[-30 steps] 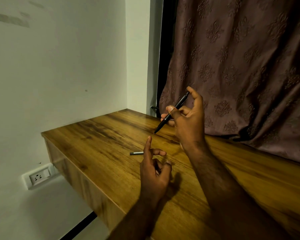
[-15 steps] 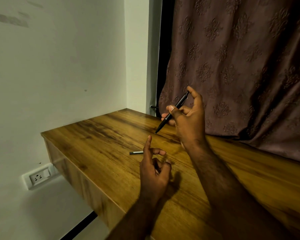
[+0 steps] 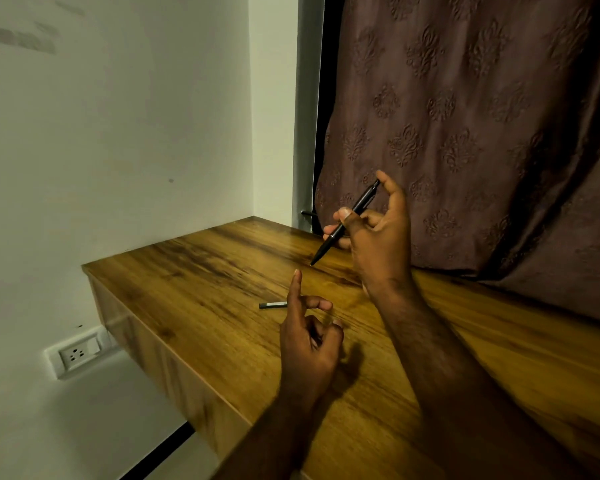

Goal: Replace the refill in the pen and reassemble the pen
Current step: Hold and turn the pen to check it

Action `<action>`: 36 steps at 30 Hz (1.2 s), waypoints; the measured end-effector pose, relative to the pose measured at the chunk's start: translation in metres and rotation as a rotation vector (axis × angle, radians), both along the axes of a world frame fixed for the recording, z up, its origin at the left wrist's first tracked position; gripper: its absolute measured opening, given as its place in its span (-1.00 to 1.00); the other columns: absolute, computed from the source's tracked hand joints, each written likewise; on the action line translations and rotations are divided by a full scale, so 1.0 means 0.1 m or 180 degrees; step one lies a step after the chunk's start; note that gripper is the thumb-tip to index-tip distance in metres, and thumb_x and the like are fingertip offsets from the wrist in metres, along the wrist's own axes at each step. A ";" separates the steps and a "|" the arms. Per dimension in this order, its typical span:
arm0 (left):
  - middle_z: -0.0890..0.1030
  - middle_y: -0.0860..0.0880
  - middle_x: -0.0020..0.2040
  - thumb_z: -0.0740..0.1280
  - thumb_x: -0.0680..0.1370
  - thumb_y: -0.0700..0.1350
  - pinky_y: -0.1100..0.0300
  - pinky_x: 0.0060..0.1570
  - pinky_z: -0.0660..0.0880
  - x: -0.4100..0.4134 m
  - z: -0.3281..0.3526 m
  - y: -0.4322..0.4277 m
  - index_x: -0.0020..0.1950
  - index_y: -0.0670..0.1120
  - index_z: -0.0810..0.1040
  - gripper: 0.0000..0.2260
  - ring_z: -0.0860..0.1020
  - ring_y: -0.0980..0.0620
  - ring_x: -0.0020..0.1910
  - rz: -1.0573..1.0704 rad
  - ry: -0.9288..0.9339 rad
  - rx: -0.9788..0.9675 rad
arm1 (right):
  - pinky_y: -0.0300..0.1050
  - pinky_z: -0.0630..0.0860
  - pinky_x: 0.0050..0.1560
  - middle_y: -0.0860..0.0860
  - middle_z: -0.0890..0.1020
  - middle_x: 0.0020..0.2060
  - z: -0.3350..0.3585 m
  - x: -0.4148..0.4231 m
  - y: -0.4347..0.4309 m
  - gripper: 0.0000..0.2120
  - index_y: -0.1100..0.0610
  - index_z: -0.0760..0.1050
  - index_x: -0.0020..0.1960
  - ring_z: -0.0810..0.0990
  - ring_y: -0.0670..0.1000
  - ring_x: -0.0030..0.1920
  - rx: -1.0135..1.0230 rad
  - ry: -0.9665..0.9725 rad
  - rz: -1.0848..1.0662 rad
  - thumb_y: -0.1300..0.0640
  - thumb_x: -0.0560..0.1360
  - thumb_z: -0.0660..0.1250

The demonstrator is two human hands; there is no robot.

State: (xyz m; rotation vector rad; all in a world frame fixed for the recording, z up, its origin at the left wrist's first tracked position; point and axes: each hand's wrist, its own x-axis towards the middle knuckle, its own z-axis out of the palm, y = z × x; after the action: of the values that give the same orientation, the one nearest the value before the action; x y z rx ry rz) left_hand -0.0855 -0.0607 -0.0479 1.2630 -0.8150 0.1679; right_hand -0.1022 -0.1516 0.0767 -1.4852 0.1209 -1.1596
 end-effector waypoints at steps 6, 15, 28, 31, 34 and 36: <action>0.56 -0.05 -0.03 0.32 0.41 -0.11 0.38 -0.47 0.37 0.01 -0.01 -0.01 0.51 0.08 0.11 -0.29 0.42 0.14 -0.45 0.0016 -0.0001 -0.0012 | -0.06 0.64 -0.27 0.21 0.67 -0.13 0.00 -0.01 0.00 -0.45 -0.02 0.29 0.39 0.71 0.08 -0.29 0.0061 0.0008 0.0030 0.39 0.52 0.32; 0.56 -0.07 -0.03 0.31 0.42 -0.19 0.39 -0.47 0.37 0.01 -0.01 -0.01 0.53 0.02 0.10 -0.28 0.43 0.16 -0.46 0.0024 -0.0007 0.0033 | 0.06 0.67 -0.17 0.19 0.67 -0.14 0.02 -0.03 0.01 -0.44 -0.05 0.28 0.39 0.71 0.09 -0.27 0.0017 -0.0005 -0.0063 0.38 0.51 0.32; 0.57 -0.03 -0.04 0.32 0.42 -0.21 0.39 -0.47 0.37 0.00 -0.01 0.00 0.50 0.07 0.14 -0.31 0.44 0.16 -0.45 0.0015 -0.0005 0.0000 | -0.17 0.45 -0.30 0.05 0.57 -0.25 0.07 -0.02 -0.07 -0.69 0.14 0.39 0.30 0.45 -0.07 -0.34 0.1357 -0.0461 0.0919 0.34 0.61 0.11; 0.57 -0.02 -0.05 0.31 0.42 -0.20 0.38 -0.47 0.36 -0.01 -0.01 0.00 0.47 0.12 0.15 -0.33 0.43 0.17 -0.46 0.0023 -0.0033 0.0008 | -0.17 0.24 -0.37 0.02 0.42 -0.38 0.08 -0.05 -0.13 -0.74 0.15 0.48 -0.07 0.31 -0.07 -0.44 0.1991 -0.0605 0.1217 0.04 0.59 0.10; 0.57 -0.02 -0.05 0.32 0.41 -0.10 0.35 -0.48 0.37 0.00 -0.01 -0.01 0.47 0.12 0.16 -0.34 0.42 0.18 -0.48 -0.0003 0.0015 -0.0019 | -0.19 0.13 -0.45 0.01 0.34 -0.52 0.05 -0.08 -0.17 -0.51 0.12 0.38 -0.32 0.23 -0.04 -0.54 0.2302 -0.0676 0.1271 -0.27 0.52 0.08; 0.57 -0.02 -0.04 0.31 0.40 -0.06 0.33 -0.48 0.38 -0.01 -0.01 -0.01 0.46 0.13 0.16 -0.34 0.42 0.17 -0.47 -0.0011 0.0016 -0.0010 | -0.23 0.06 -0.50 -0.01 0.27 -0.59 0.04 -0.10 -0.17 -0.48 0.09 0.30 -0.42 0.16 -0.04 -0.59 0.2370 -0.0722 0.1307 -0.30 0.48 0.06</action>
State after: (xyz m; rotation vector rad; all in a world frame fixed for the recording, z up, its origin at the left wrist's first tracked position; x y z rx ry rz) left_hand -0.0862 -0.0617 -0.0487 1.2585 -0.8122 0.1632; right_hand -0.1124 -0.1688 0.0807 -0.6722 0.0739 -0.8061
